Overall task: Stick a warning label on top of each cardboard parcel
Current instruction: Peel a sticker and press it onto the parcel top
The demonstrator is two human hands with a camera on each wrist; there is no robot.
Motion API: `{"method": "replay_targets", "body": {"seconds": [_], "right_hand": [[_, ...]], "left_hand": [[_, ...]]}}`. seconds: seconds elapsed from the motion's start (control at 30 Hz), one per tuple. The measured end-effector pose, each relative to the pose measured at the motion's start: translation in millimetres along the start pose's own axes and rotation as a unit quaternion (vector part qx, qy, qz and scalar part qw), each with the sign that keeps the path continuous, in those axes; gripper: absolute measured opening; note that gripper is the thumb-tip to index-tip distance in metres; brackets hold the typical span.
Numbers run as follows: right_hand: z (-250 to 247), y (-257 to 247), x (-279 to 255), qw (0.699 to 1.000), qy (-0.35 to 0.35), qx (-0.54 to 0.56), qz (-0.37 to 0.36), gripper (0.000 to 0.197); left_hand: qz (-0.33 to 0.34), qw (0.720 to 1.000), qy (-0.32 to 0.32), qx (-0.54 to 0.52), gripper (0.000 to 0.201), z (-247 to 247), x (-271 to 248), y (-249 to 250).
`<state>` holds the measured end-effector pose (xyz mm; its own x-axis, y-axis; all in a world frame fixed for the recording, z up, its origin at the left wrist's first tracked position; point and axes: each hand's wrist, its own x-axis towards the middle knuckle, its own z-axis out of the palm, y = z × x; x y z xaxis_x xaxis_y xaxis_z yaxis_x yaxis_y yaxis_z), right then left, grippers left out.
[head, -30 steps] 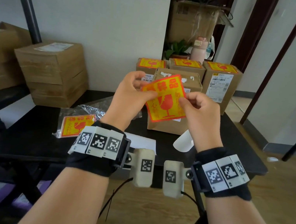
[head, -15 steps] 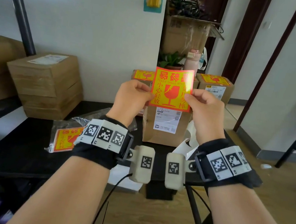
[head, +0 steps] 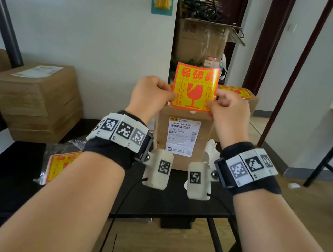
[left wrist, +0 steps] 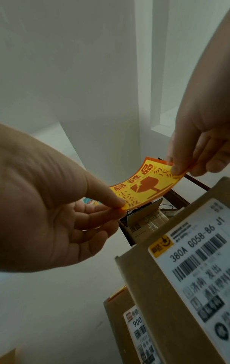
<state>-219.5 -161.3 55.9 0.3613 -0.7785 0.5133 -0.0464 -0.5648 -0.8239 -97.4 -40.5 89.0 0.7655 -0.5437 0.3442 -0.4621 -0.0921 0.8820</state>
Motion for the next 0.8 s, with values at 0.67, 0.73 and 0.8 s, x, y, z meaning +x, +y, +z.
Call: {"method": "replay_targets", "body": {"seconds": [0.67,0.73,0.8], "right_hand": [[10,13,20,0.991,-0.044,-0.128,-0.013,0.061],[10,13,20,0.990,-0.045,-0.130,-0.014,0.060],[9,13,20,0.990,-0.045,-0.136,-0.010,0.058]], "left_hand": [[0.006,0.993,0.013,0.117,0.015,14,19,-17],[0.013,0.992,0.012,0.126,0.017,14,18,-17],[0.017,0.992,0.012,0.128,0.019,15,17,-17]]}}
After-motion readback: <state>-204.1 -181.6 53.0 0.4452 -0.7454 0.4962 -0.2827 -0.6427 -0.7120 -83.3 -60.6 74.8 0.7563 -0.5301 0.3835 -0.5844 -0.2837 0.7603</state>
